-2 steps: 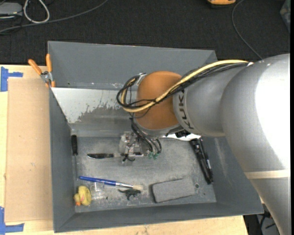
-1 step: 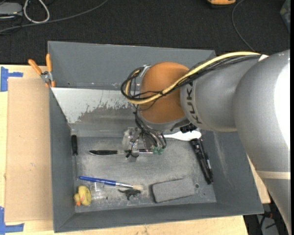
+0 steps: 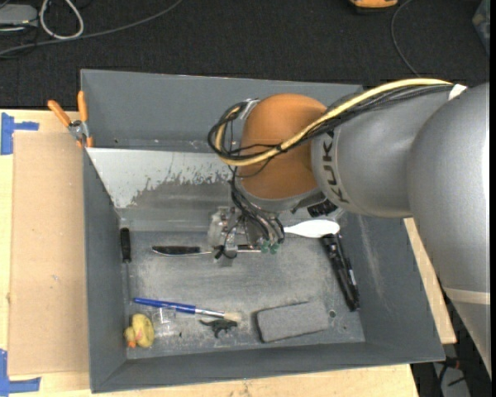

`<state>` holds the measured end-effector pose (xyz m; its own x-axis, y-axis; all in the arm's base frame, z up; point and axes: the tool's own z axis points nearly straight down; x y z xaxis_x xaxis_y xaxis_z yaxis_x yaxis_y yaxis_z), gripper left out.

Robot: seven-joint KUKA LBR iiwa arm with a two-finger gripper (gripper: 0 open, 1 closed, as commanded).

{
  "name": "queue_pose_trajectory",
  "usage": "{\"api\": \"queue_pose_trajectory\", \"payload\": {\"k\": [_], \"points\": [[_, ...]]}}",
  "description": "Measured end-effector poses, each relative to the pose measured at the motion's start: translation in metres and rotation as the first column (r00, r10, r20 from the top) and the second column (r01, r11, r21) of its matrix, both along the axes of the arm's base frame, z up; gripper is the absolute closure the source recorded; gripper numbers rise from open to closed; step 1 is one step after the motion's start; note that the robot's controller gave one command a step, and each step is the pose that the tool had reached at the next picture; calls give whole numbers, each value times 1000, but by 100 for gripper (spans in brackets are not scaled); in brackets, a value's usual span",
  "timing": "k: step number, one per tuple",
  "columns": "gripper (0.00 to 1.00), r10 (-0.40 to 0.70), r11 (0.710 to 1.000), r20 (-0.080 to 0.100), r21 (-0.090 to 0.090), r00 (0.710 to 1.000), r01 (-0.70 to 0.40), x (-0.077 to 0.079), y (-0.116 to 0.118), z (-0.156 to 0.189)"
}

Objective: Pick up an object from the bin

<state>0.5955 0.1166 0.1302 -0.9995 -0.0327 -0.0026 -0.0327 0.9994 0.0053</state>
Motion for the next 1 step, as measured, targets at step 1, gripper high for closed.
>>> {"api": "queue_pose_trajectory", "payload": {"k": [1], "points": [[100, -1, 1000, -9, -1, 1000, 1, -2, 0, 5]]}}
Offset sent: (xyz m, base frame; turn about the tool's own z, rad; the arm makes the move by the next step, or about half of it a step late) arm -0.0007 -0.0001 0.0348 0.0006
